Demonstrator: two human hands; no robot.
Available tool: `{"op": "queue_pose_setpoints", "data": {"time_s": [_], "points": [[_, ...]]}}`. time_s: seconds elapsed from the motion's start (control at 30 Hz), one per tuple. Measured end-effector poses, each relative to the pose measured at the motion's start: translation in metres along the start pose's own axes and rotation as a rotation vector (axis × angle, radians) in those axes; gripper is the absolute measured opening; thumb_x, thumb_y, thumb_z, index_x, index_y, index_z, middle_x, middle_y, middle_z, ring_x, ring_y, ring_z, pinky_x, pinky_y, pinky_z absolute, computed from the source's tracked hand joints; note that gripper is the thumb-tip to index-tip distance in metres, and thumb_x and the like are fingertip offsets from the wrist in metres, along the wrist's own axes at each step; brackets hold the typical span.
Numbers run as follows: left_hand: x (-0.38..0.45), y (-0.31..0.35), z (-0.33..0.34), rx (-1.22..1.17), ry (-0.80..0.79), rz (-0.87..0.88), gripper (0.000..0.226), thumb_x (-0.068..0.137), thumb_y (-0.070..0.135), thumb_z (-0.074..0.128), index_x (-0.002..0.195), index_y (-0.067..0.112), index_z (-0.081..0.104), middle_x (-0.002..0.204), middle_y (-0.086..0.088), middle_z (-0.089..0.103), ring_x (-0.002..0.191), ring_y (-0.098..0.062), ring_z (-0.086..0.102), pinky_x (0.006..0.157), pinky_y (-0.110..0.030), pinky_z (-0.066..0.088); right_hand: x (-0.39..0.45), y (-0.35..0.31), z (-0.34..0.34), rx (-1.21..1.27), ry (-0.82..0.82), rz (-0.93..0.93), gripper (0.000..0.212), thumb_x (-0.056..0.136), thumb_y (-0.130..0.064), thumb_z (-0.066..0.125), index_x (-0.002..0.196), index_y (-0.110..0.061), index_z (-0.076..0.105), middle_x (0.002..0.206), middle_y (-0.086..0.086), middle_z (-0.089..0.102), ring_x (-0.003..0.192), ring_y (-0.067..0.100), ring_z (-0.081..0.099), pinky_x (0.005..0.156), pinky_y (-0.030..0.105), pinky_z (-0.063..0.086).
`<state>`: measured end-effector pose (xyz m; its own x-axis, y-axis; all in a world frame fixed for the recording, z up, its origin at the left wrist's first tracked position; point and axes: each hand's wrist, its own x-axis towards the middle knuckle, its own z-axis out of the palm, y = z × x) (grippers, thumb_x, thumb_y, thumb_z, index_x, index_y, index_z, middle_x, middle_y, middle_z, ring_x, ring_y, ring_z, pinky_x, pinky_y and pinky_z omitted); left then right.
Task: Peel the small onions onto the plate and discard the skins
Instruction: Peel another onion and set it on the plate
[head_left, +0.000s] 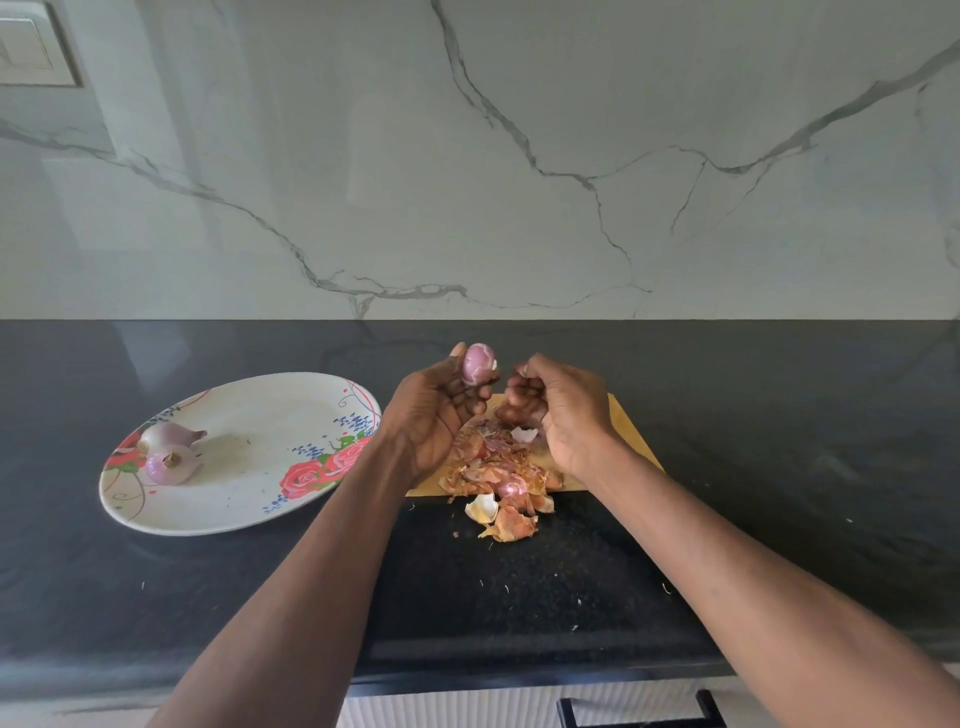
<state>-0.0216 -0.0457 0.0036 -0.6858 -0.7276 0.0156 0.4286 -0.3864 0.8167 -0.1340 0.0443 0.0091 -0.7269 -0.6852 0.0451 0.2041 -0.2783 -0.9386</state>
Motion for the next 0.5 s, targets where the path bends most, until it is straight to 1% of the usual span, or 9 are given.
{"op": "queue_pose_setpoints", "data": {"time_s": [0.07,0.13,0.2,0.27,0.3,0.33,0.4,0.43,0.5], "points": [[0.002,0.002,-0.003,-0.017,0.014,0.007,0.028,0.099,0.022,0.058,0.111,-0.002,0.063,0.092,-0.019,0.071,0.063,-0.017,0.061,0.055,-0.024,0.051,0.003,-0.001,-0.005,-0.084,-0.015,-0.034,0.012,0.089,0.002,0.06,0.078,0.004,0.066,0.063,0.013,0.065,0.047,0.019,0.059,0.046,0.028,0.051],[0.002,0.002,-0.003,0.003,0.024,0.019,0.03,0.097,0.025,0.062,0.112,-0.001,0.063,0.089,-0.016,0.072,0.064,-0.017,0.062,0.055,-0.023,0.051,0.005,0.001,-0.007,-0.303,-0.054,-0.122,0.007,0.092,-0.002,0.06,0.09,0.002,0.065,0.067,0.013,0.068,0.049,0.023,0.06,0.045,0.029,0.05],[0.001,0.002,-0.005,0.025,0.049,0.026,0.03,0.096,0.026,0.064,0.111,0.0,0.063,0.086,-0.014,0.072,0.065,-0.016,0.064,0.055,-0.023,0.052,0.004,0.006,-0.005,-0.581,-0.09,-0.236,0.01,0.092,-0.01,0.063,0.101,-0.008,0.061,0.073,0.011,0.07,0.05,0.027,0.061,0.046,0.033,0.049],[0.001,0.002,-0.006,0.033,0.089,0.025,0.034,0.094,0.028,0.067,0.112,0.0,0.064,0.085,-0.013,0.071,0.065,-0.016,0.065,0.054,-0.023,0.053,0.002,0.01,-0.003,-0.793,-0.129,-0.381,0.006,0.09,-0.014,0.065,0.09,-0.01,0.069,0.07,0.004,0.069,0.05,0.02,0.059,0.049,0.029,0.046],[0.001,0.002,-0.007,0.041,0.105,0.021,0.035,0.094,0.03,0.068,0.111,0.0,0.064,0.084,-0.013,0.071,0.064,-0.016,0.065,0.054,-0.023,0.053,0.001,0.011,-0.002,-0.835,-0.146,-0.434,0.014,0.089,-0.016,0.067,0.081,-0.007,0.072,0.069,0.003,0.069,0.053,0.017,0.059,0.052,0.024,0.043],[0.002,0.003,-0.007,0.052,0.114,0.016,0.035,0.094,0.031,0.068,0.11,-0.001,0.065,0.083,-0.012,0.07,0.062,-0.015,0.064,0.054,-0.022,0.052,0.001,0.011,-0.001,-0.833,-0.159,-0.46,0.018,0.089,-0.02,0.069,0.078,-0.006,0.074,0.073,0.003,0.07,0.061,0.015,0.062,0.056,0.019,0.042],[0.003,0.002,-0.007,0.085,0.103,0.006,0.034,0.094,0.031,0.067,0.107,-0.001,0.067,0.08,-0.011,0.068,0.06,-0.014,0.061,0.053,-0.022,0.049,0.001,0.009,-0.001,-0.757,-0.175,-0.438,0.022,0.088,-0.032,0.074,0.099,-0.012,0.076,0.094,-0.002,0.074,0.082,0.009,0.067,0.069,0.02,0.051],[0.002,0.001,-0.007,0.104,0.093,0.003,0.034,0.094,0.031,0.067,0.106,-0.001,0.068,0.079,-0.01,0.067,0.06,-0.014,0.059,0.053,-0.023,0.048,0.001,0.006,-0.002,-0.71,-0.181,-0.424,0.033,0.087,-0.034,0.076,0.112,-0.013,0.074,0.103,-0.004,0.073,0.089,0.007,0.068,0.076,0.021,0.055],[0.002,0.0,-0.005,0.132,0.081,0.002,0.031,0.094,0.029,0.068,0.104,-0.001,0.069,0.08,-0.011,0.067,0.061,-0.015,0.058,0.054,-0.024,0.047,0.004,0.004,-0.004,-0.646,-0.187,-0.402,0.041,0.084,-0.032,0.078,0.119,-0.012,0.072,0.107,-0.003,0.075,0.093,0.008,0.071,0.082,0.027,0.059]]}}
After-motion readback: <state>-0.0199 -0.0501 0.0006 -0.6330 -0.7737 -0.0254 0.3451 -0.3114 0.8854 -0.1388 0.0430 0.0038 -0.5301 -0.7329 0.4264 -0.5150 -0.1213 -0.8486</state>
